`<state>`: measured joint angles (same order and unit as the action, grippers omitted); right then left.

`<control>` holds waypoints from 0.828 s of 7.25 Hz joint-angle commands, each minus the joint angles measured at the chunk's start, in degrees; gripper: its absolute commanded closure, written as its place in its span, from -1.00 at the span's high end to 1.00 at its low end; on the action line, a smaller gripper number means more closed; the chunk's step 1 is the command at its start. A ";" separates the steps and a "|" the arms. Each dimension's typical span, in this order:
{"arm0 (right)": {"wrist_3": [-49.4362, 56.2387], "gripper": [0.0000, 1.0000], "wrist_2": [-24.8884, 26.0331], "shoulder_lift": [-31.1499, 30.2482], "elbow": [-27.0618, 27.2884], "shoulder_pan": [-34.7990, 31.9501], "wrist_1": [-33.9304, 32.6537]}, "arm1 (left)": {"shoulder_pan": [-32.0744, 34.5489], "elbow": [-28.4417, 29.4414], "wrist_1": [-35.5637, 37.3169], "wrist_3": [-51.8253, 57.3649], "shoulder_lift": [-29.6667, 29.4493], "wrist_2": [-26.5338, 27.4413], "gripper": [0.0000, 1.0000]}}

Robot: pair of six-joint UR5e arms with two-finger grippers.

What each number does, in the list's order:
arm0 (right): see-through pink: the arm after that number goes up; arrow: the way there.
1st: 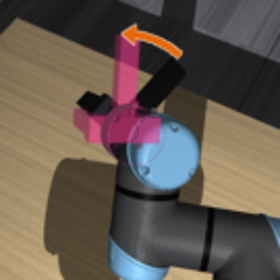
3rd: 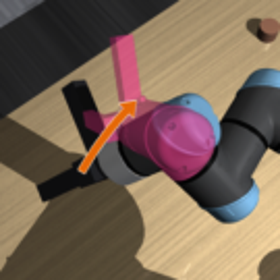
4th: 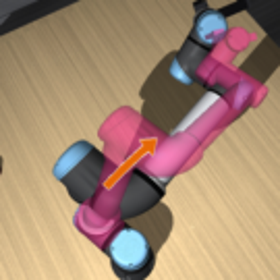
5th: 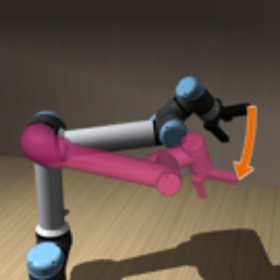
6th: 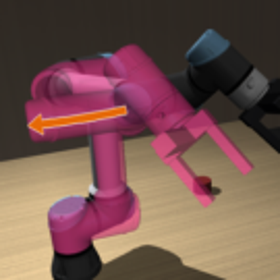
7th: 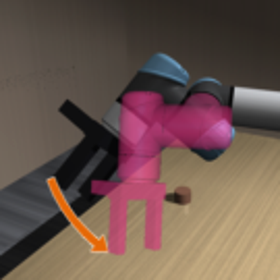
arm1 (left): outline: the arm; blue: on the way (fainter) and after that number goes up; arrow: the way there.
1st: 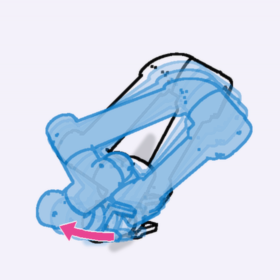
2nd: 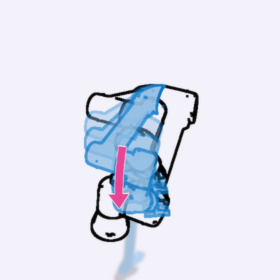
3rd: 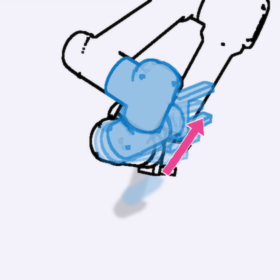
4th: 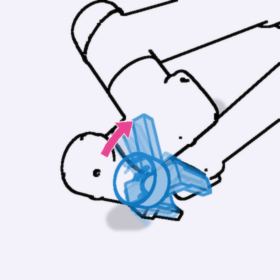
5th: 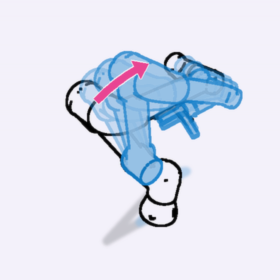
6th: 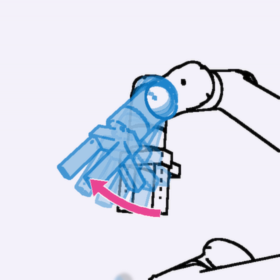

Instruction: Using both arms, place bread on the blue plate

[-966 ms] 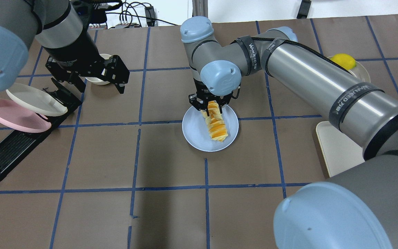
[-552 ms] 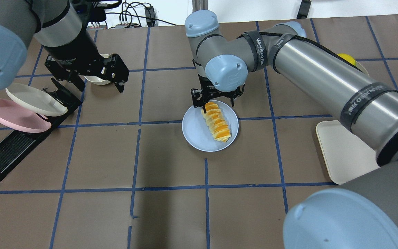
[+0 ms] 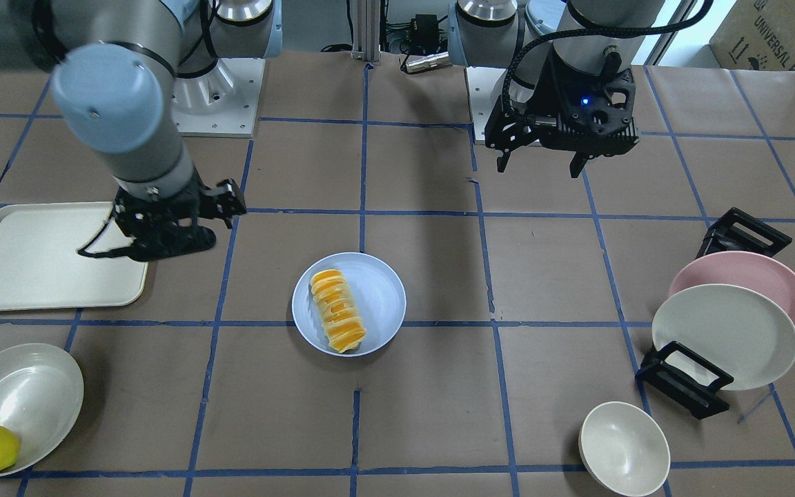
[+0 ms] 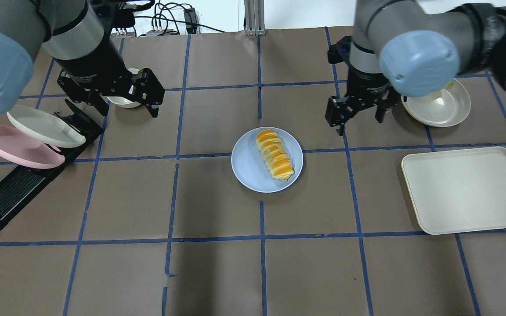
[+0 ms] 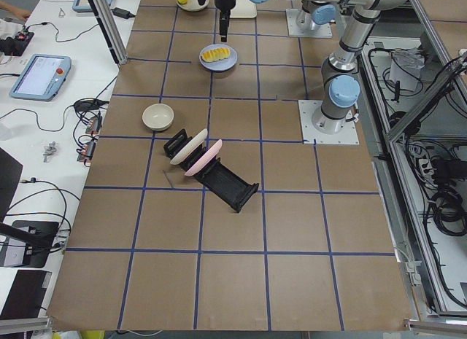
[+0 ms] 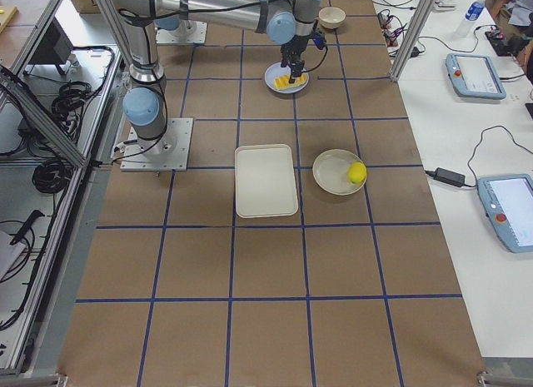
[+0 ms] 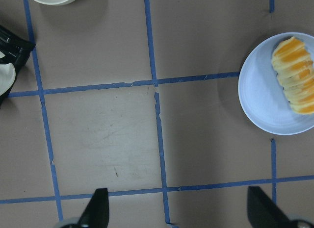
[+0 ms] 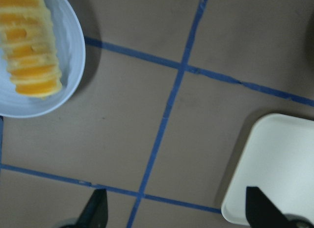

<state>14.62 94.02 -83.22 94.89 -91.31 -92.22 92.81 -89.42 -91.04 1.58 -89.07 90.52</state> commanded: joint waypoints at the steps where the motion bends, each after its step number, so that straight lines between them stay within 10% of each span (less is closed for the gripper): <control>1: 10.82 0.99 -0.24 -11.92 3.55 10.58 5.36 | 0.00 0.12 -0.02 0.00 0.30 -0.08 1.00; 6: 7.79 0.99 -3.15 -13.63 3.37 11.95 7.05 | 0.00 0.12 0.07 -0.09 0.65 -0.43 1.00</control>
<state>22.91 90.64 -96.72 98.00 -79.05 -85.28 92.81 -89.30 -90.97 1.50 -88.39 90.11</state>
